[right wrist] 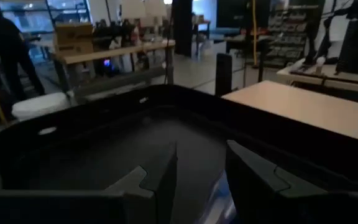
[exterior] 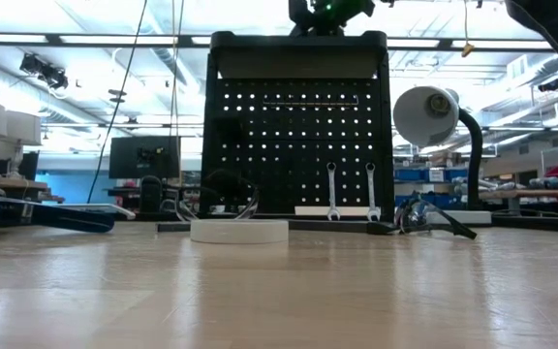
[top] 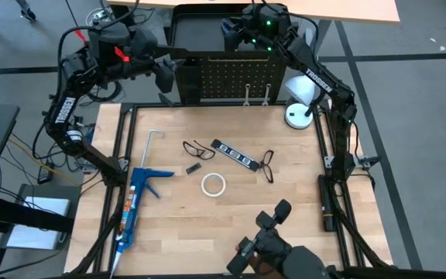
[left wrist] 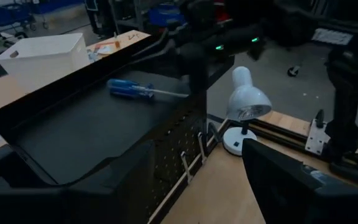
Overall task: Hang tools onto peg board
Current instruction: Remove the blue screwdriver from the top of the peg board
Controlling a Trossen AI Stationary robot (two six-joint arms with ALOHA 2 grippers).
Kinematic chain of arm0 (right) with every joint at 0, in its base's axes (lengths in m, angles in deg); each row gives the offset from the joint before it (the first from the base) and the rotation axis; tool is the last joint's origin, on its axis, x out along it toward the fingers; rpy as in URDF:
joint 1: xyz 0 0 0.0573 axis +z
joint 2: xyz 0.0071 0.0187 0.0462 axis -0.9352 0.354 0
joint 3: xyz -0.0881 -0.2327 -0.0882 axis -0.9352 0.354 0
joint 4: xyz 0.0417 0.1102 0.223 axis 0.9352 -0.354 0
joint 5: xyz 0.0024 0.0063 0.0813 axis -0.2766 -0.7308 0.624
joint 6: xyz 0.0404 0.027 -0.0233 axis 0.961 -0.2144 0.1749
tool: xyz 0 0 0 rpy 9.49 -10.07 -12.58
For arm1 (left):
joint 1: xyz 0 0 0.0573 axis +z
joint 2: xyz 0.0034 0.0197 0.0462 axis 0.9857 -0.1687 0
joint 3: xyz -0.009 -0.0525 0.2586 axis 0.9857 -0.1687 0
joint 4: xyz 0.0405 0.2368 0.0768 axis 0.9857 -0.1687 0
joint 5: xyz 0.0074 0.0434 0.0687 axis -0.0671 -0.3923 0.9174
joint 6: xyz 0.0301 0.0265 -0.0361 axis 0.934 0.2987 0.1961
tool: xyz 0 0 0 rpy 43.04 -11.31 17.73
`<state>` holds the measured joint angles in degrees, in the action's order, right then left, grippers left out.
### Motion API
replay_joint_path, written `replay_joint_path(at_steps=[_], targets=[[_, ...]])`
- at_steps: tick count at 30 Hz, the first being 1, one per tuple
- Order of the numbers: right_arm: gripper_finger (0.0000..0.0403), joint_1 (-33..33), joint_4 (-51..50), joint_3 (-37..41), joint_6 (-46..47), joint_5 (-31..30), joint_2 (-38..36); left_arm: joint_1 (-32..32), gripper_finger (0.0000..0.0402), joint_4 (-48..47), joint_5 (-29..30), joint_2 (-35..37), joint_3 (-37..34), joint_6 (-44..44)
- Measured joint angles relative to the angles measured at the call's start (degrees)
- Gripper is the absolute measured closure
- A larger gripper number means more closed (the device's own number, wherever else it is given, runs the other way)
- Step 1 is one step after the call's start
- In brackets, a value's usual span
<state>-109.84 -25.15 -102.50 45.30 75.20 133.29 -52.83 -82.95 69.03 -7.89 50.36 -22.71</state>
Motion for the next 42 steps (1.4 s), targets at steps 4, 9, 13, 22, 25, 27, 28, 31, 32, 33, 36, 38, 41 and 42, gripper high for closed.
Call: replay_joint_path(at_steps=[4,9,13,22,25,27,28,31,32,33,36,38,41,42], targets=[[0.0265,0.5,-4.12,-0.08,-1.66,0.16,-1.06,0.0,0.0154,-0.22,0.61,-0.04,0.0,0.06],[0.0265,0.75,-7.6,-0.08,-3.94,-2.14,-2.04,0.0,0.0154,-0.25,0.53,-0.04,0.0,0.08],[0.0265,-0.58,-8.76,-0.03,-2.35,-1.82,-1.92,0.0,0.0154,-0.26,0.36,-0.04,0.0,0.05],[0.0265,-2.2,-6.37,-0.03,-3.31,-8.9,-1.92,-0.02,0.0154,-0.06,0.41,0.46,0.0,-0.48],[0.0265,-1.89,0.39,-0.03,-9.31,-12.29,-1.92,-0.02,0.0154,0.03,0.43,0.5,0.0,-0.48],[0.0265,-1.27,5.65,-0.03,-13.91,-13.99,-1.75,-0.02,0.0154,0.02,0.52,0.46,0.0,-0.49],[0.0265,-0.93,8.27,-0.07,-16.48,-15.29,-1.6,-0.02,0.0154,0.04,0.56,0.46,0.0,-0.39],[0.0265,-0.69,12.73,0.95,-25.67,-17.96,-1.3,-0.02,0.0154,0.09,0.56,0.48,0.0,-0.18],[0.0265,-0.75,14.53,1.51,-28.89,-18.14,-0.89,-0.02,0.0154,0.08,0.56,0.48,0.0,-0.17],[0.0265,-0.82,15.05,2.1,-31.13,-18.32,-0.6,-0.02,0.0154,0.1,0.57,0.48,0.0,-0.16],[0.0265,-0.7,15.42,4.77,-37.55,-20.89,0.38,-0.11,0.0154,0.18,0.47,0.62,0.0,-0.13],[0.0265,-0.57,17.16,6.17,-38.55,-25.98,0.76,-0.11,0.0154,0.23,0.68,0.96,0.0,0.04],[0.0265,-0.08,21.25,8.03,-39.67,-31.05,0.55,-0.14,0.0154,0.34,1.0,1.6,0.4,0.33],[0.0265,-0.09,22.26,8.3,-40.01,-31.68,0.55,-0.09,0.0154,0.24,1.14,1.69,0.56,0.32]])
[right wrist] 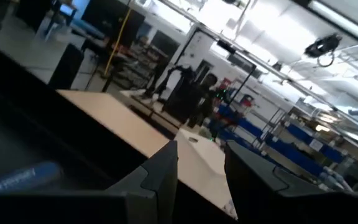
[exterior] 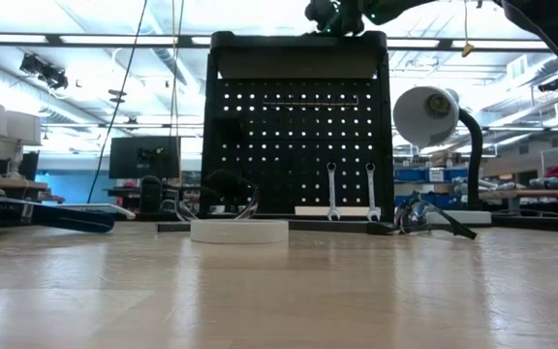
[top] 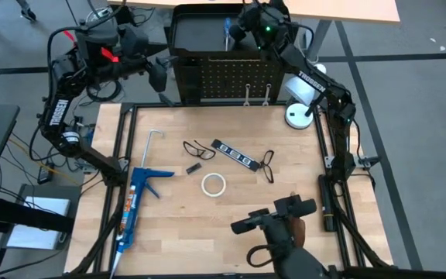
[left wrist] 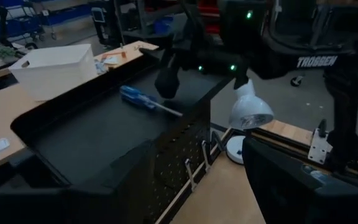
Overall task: Hang tools onto peg board
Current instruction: Remove the blue screwdriver from the top of the peg board
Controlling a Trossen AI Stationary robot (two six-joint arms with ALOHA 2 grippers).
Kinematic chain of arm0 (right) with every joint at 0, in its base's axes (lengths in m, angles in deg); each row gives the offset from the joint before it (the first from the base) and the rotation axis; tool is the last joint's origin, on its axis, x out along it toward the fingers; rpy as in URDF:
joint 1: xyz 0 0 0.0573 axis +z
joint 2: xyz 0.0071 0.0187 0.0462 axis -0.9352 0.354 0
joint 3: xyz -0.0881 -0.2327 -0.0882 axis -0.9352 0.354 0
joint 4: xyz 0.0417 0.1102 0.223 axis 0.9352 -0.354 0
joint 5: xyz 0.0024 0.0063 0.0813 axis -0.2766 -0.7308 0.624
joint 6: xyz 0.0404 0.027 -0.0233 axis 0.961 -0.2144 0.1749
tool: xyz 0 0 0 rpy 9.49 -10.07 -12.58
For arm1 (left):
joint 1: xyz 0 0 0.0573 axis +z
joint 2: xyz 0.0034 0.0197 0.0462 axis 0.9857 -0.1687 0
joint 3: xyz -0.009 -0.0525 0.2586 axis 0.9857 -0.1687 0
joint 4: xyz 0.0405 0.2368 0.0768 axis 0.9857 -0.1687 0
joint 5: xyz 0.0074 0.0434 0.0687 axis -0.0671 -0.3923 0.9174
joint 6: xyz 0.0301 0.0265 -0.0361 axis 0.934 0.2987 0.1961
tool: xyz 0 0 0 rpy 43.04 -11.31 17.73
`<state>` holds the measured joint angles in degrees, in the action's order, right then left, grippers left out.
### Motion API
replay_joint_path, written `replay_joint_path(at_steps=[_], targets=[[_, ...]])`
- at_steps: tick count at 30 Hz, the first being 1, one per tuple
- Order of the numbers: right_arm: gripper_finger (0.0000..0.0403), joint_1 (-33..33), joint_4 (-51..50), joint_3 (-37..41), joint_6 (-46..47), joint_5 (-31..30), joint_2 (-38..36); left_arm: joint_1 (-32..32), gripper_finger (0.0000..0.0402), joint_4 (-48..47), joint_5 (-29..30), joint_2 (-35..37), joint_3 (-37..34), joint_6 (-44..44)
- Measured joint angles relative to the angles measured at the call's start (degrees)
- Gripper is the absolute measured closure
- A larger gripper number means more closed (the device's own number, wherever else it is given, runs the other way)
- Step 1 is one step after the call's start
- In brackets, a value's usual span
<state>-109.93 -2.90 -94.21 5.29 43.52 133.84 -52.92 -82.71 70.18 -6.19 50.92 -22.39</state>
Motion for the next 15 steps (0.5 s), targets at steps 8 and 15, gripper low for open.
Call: replay_joint_path(at_steps=[8,15], targets=[[0.0269,0.38,6.71,0.02,-1.58,-1.42,0.08,0.0,0.0154,-0.48,0.99,1.43,0.1,2.52],[0.0283,-0.42,9.39,0.0,-1.89,-1.36,2.93,0.0,0.0154,1.49,0.99,1.9,0.08,4.21]])
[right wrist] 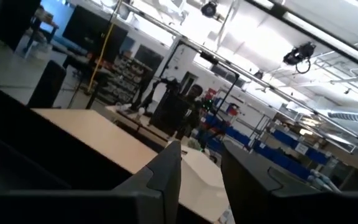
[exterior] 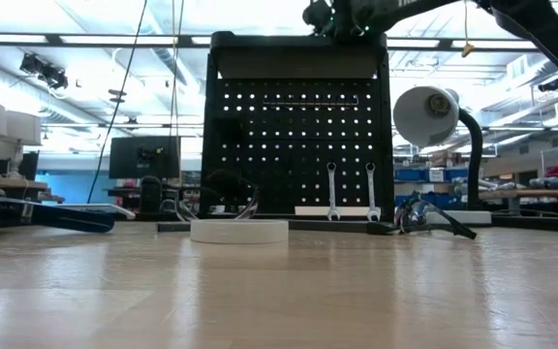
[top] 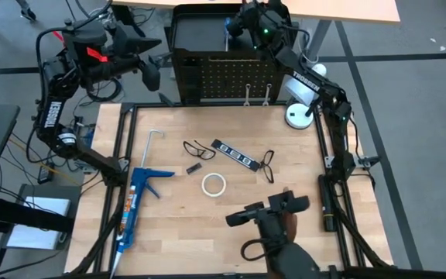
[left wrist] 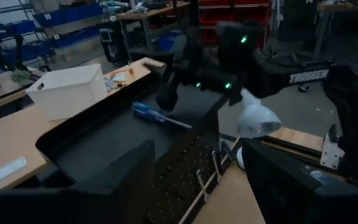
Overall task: Hang tools onto peg board
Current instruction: Remove the blue screwdriver from the top of the peg board
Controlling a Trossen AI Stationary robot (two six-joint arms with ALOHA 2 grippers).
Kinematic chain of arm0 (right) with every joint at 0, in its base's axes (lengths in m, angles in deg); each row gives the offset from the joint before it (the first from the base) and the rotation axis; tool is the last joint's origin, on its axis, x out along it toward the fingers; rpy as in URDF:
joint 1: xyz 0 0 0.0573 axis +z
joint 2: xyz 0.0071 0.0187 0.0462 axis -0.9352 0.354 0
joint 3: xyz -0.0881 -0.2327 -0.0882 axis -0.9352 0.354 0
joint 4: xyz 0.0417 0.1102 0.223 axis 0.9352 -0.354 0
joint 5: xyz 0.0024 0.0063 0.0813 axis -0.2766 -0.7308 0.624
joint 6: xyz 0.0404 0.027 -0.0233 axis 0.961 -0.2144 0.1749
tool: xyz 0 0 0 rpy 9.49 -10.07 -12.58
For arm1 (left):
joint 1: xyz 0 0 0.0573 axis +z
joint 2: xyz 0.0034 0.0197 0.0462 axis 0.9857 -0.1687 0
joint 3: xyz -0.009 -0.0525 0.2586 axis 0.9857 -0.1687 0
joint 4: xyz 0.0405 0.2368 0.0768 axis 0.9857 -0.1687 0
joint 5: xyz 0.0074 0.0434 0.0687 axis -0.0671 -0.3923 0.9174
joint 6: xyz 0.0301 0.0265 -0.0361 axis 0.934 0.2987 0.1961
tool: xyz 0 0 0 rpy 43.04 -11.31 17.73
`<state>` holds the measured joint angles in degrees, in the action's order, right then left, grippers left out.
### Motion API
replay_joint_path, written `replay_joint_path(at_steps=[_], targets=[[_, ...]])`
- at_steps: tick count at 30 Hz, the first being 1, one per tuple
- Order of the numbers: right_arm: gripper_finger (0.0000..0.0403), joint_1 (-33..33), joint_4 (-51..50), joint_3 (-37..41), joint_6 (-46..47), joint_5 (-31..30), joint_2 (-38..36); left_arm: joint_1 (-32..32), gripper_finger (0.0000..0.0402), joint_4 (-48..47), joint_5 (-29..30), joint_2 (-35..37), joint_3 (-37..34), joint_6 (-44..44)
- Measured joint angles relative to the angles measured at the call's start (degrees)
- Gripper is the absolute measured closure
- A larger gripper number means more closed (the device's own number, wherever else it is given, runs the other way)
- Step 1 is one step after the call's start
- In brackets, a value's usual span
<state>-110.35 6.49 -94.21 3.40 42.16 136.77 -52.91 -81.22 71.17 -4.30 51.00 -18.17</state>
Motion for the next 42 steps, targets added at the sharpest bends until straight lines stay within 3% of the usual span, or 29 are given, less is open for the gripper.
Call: replay_joint_path(at_steps=[4,10,12,18,22,26,36,39,42], targets=[[0.0289,1.08,4.03,-0.66,-0.76,1.82,2.12,0.0,0.0154,0.03,0.26,0.53,-0.04,-0.02],[0.0295,3.18,8.31,-0.52,0.38,15.56,2.78,0.02,0.0154,-0.42,1.78,0.87,0.02,0.27],[0.0297,3.25,9.1,-0.48,0.31,14.68,2.83,0.0,0.0154,-0.48,2.05,0.87,0.0,0.98],[0.0304,3.79,14.38,-0.42,0.3,4.16,1.55,0.08,0.0154,-3.8,2.21,0.18,0.0,0.8],[0.0309,5.58,14.37,-4.1,1.45,2.74,-1.07,2.67,0.0159,-5.36,-4.68,-2.07,0.0,0.28],[0.0312,7.64,5.22,-7.39,5.86,1.05,-2.99,5.41,0.0176,-5.22,-11.01,-5.46,-0.04,1.47],[0.0314,15.36,-29.64,-9.76,23.91,-3.21,-11.02,13.86,0.0189,2.11,-20.81,-12.0,-0.07,3.43],[0.0316,16.92,-39.32,-9.75,30.27,-1.79,-14.41,15.32,0.0189,7.37,-24.09,-12.51,-0.03,3.57],[0.0316,17.14,-47.63,-9.77,34.77,5.07,-17.52,17.23,0.0189,10.47,-27.23,-13.95,0.09,2.91]])
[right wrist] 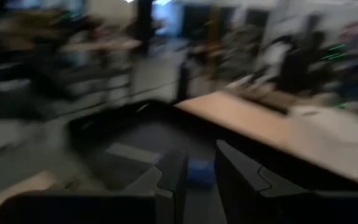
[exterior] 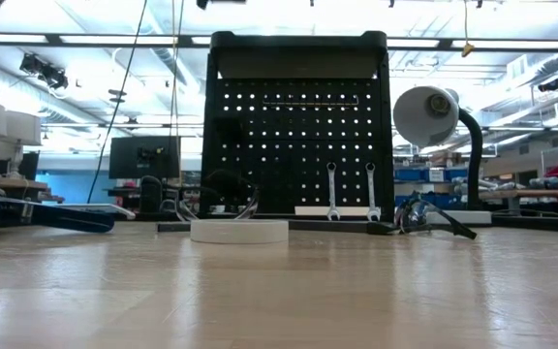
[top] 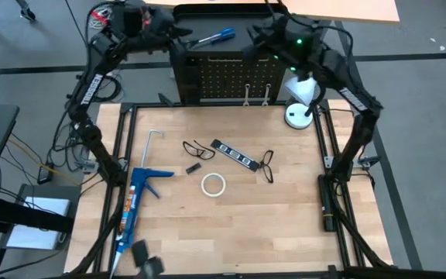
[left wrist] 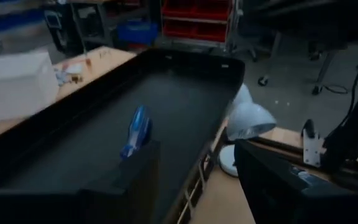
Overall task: Hang tools onto peg board
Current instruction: Remove the blue screwdriver from the top of the peg board
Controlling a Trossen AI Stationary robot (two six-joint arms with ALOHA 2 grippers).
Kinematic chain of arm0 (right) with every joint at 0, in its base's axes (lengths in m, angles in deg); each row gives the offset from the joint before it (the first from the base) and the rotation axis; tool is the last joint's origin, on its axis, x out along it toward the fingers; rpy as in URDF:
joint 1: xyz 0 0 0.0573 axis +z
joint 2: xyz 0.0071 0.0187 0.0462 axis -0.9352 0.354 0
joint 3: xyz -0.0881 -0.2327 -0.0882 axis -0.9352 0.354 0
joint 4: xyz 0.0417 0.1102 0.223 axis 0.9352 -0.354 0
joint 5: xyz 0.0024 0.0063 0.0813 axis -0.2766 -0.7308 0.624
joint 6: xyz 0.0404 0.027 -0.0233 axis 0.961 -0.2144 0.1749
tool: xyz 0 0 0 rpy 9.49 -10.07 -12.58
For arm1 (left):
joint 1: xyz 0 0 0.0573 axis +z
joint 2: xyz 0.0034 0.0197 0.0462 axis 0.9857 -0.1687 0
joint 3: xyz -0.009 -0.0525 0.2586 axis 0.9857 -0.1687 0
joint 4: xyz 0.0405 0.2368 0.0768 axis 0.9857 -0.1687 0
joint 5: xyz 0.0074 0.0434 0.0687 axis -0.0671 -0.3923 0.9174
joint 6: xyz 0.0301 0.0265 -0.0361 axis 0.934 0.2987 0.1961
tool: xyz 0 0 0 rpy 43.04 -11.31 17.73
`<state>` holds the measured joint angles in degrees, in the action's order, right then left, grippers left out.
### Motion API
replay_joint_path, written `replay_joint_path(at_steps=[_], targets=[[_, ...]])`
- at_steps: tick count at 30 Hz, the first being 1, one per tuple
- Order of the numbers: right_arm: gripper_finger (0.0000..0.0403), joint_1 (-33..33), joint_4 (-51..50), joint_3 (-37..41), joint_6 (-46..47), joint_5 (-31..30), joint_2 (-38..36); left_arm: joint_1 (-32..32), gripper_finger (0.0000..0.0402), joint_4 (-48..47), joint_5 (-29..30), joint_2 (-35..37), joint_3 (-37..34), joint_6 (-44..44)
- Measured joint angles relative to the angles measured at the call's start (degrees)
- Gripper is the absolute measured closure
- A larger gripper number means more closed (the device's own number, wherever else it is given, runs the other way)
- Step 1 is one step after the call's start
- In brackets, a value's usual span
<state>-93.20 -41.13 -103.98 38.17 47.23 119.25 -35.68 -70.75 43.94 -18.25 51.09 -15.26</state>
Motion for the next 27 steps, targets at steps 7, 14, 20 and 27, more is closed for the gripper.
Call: replay_joint_path(at_steps=[7,14,20,27], targets=[[0.0316,-0.27,-16.16,0.0,1.55,18.8,-3.32,0.86,0.0188,4.41,-1.74,-6.92,0.22,0.21],[0.0318,-1.18,-25.31,0.13,1.04,20.68,-3.32,1.35,0.0188,10.58,1.5,-8.89,1.6,-0.92],[0.0319,-2.9,-25.03,0.13,-0.04,24.31,-3.36,1.63,0.0188,19.62,2.33,-9.04,1.6,-2.46],[0.032,-4.38,-25.49,0.13,0.88,25.02,-4.69,2.47,0.0188,28.89,4.67,-9.01,1.6,-2.82]])
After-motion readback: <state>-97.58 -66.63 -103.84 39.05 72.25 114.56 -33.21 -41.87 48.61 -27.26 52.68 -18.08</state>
